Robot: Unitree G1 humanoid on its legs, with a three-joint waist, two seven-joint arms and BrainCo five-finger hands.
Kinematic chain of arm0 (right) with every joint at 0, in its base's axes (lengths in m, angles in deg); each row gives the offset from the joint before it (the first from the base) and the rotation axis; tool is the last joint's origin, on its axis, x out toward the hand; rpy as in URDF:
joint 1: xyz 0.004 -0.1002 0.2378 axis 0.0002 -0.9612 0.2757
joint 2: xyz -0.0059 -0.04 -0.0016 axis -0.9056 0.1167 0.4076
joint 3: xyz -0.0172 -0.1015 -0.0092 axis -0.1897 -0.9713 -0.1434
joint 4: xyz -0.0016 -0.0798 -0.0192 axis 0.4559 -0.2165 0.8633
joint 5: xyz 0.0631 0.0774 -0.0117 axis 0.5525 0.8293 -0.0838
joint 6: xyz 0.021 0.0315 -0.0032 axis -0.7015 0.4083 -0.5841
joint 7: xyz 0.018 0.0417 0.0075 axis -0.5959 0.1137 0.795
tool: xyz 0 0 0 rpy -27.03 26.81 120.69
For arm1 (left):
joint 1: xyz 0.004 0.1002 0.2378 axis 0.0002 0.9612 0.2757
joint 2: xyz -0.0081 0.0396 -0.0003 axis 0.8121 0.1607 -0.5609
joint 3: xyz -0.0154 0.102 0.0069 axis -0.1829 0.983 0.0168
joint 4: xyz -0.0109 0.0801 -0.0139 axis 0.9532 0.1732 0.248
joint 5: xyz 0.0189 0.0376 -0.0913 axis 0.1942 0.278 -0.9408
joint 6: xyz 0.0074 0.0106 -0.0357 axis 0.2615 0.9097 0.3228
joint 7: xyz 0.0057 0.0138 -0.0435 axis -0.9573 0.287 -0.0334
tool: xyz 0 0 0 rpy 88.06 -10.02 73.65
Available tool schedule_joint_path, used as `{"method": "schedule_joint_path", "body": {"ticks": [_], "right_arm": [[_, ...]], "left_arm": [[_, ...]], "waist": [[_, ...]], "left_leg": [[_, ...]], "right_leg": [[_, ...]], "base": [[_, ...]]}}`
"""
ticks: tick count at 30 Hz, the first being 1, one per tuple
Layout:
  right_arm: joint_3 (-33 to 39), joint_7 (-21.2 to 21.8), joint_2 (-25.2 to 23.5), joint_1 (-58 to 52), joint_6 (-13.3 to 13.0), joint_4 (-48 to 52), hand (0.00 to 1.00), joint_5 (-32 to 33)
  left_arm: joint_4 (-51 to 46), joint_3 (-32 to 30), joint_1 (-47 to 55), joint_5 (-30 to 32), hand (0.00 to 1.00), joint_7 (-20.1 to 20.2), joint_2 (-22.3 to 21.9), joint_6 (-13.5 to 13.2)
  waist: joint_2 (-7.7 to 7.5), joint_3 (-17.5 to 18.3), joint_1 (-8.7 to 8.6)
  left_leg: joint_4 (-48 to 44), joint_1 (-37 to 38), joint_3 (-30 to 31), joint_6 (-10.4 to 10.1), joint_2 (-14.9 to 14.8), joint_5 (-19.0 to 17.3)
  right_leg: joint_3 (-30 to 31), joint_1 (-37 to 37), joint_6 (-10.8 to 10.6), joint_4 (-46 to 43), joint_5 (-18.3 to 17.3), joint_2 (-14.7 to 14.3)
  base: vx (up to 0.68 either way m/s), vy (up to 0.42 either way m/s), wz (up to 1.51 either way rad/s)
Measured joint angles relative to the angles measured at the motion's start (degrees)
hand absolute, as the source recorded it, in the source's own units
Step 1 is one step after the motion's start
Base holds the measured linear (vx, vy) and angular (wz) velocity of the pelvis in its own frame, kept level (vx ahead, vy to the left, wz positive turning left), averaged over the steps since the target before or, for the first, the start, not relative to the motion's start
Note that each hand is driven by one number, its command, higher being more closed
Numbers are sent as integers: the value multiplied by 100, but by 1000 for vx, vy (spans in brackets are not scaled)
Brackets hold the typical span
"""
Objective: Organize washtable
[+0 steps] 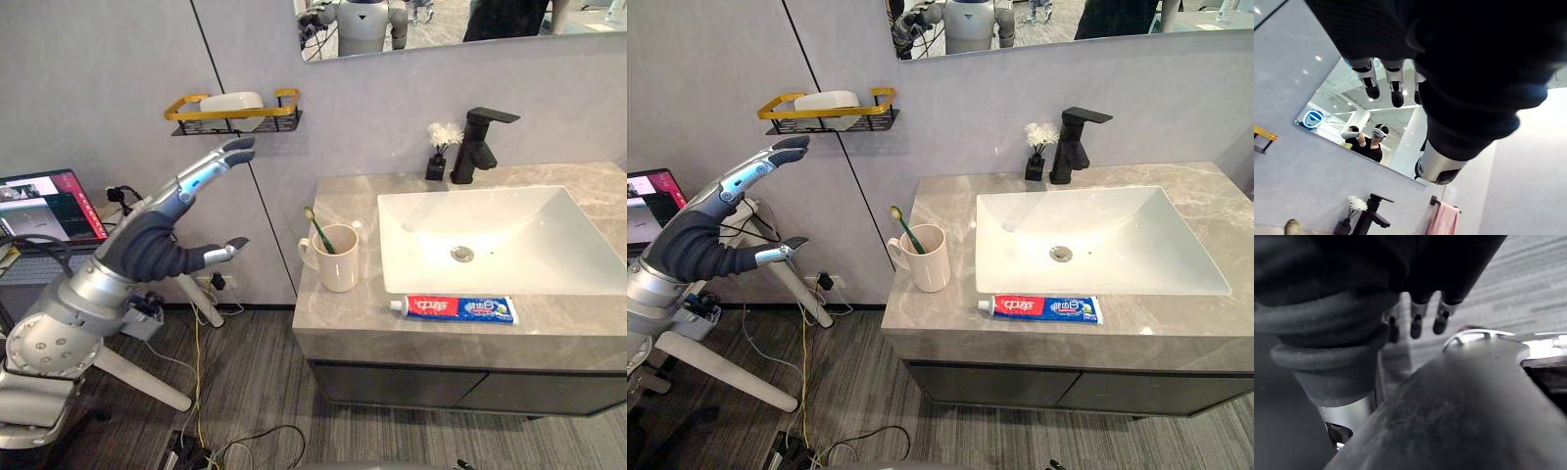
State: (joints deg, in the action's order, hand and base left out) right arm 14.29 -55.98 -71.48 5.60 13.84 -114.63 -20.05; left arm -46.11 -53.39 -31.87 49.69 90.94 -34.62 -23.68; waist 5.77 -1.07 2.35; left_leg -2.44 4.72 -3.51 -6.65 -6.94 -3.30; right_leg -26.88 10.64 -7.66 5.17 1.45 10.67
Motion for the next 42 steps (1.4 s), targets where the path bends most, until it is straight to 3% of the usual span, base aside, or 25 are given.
{"method": "schedule_joint_path", "body": {"ticks": [8,13,19,23,31,34,37,38,42], "right_arm": [[-97,-3,32,76,-54,-41,0,73],[-152,-12,53,250,-142,-384,0,251],[-154,-55,64,444,-167,-652,0,325],[-153,-172,66,557,-174,-822,0,442],[-131,-299,107,703,-207,-914,0,483],[-70,-315,107,785,-210,-1018,0,483],[-63,-398,109,875,-208,-1076,0,485],[-67,-402,107,904,-203,-1079,0,485],[-72,-407,110,914,-205,-1072,0,487]], "left_arm": [[-174,796,-462,-113,0,-5,64,-122],[-185,1804,-807,-173,0,-11,32,-116],[-175,3180,-1021,-168,0,-127,-952,-68],[275,4308,-1416,-146,0,-132,-1819,138],[1374,5538,-1900,418,0,-140,-3371,455],[1759,5684,-1984,601,0,-166,-3733,526],[2177,5813,-2202,859,0,-203,-3823,552],[2419,5858,-2308,1093,0,-268,-3843,569],[2966,5849,-2369,1760,0,-523,-3980,582]], "waist": [[-18,-115,-69],[-51,-167,-172],[-69,-235,-337],[-87,-282,-434],[-34,-428,-576],[-14,-441,-643],[-9,-488,-695],[-10,-489,-787],[-8,-522,-802]], "left_leg": [[7,-89,-1,-1,1,0],[-8,-92,-10,-2,1,1],[-34,-76,-21,-2,-8,1],[-25,-18,-98,-2,-13,0],[12,-37,-320,-2,-25,-1],[12,-45,-389,-2,-32,-1],[13,-31,-443,-2,-37,-1],[14,-30,-446,-2,-37,-3],[41,-28,-522,1,-39,-9]], "right_leg": [[2,-83,-30,5,15,-1],[27,-87,-30,4,15,1],[49,-87,-25,-20,12,3],[129,-102,-25,-70,12,18],[376,-307,-16,-164,26,40],[446,-397,-16,-171,26,40],[497,-393,7,-175,42,35],[496,-392,11,-169,45,35],[522,-400,80,-38,122,9]], "base": [[0,0,0],[2,1,-2],[0,0,-1],[-4,3,-8],[-8,23,-15],[1,12,-10],[-2,17,-12],[0,0,0],[-23,11,-9]]}}
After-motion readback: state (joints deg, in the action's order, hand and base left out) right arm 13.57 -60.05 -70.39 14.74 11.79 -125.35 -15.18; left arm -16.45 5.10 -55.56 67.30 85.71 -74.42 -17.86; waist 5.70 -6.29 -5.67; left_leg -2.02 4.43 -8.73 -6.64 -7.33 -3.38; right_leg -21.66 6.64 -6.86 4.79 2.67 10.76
